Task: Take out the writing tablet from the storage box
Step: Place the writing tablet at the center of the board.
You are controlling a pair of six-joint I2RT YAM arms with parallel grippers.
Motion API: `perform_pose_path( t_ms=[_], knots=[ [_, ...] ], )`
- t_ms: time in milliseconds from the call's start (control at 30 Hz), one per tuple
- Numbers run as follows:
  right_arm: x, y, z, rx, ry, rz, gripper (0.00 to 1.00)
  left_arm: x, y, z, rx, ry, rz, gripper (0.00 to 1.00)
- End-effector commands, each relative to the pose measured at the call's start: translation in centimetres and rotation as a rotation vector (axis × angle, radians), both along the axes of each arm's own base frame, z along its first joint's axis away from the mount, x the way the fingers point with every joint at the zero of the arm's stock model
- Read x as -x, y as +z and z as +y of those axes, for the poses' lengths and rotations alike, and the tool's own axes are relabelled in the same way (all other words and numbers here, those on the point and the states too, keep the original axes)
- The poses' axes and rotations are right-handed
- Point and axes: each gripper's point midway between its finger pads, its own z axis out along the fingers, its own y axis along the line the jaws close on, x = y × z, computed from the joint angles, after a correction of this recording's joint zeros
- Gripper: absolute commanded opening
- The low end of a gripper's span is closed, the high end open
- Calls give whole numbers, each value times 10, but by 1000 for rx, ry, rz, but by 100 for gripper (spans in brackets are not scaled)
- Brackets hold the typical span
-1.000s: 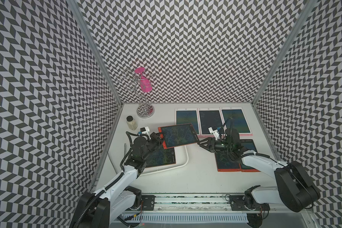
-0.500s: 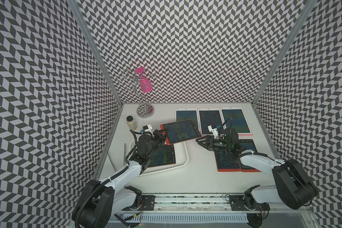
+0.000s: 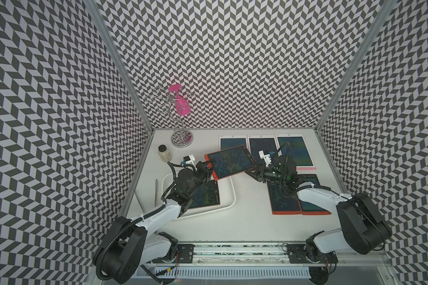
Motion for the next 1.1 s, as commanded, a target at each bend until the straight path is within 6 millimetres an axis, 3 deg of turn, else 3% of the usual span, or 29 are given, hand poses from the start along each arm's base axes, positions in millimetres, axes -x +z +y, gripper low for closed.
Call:
perform_pose_path(
  t_ms=[0,200,667,867,967,1067],
  knots=[
    [-17,37,4,-72,-39,-121,39,3,22,-16,47,-64,-51,0],
    [-27,52,8,-108,-53,-146,33,4,8,-27,37,-105,-15,0],
    [-43,54,5,-87,-110,-145,6,10,-2,-35,5,-135,0,3],
    [-42,55,0,-103,-110,-147,0,11,-1,-27,3,-113,-9,18],
    [-40,59,-5,-129,-105,-156,0,12,10,-19,17,-109,-61,40],
    [-38,61,-10,-152,-98,-159,0,14,19,-11,8,-96,-96,48]
  ],
)
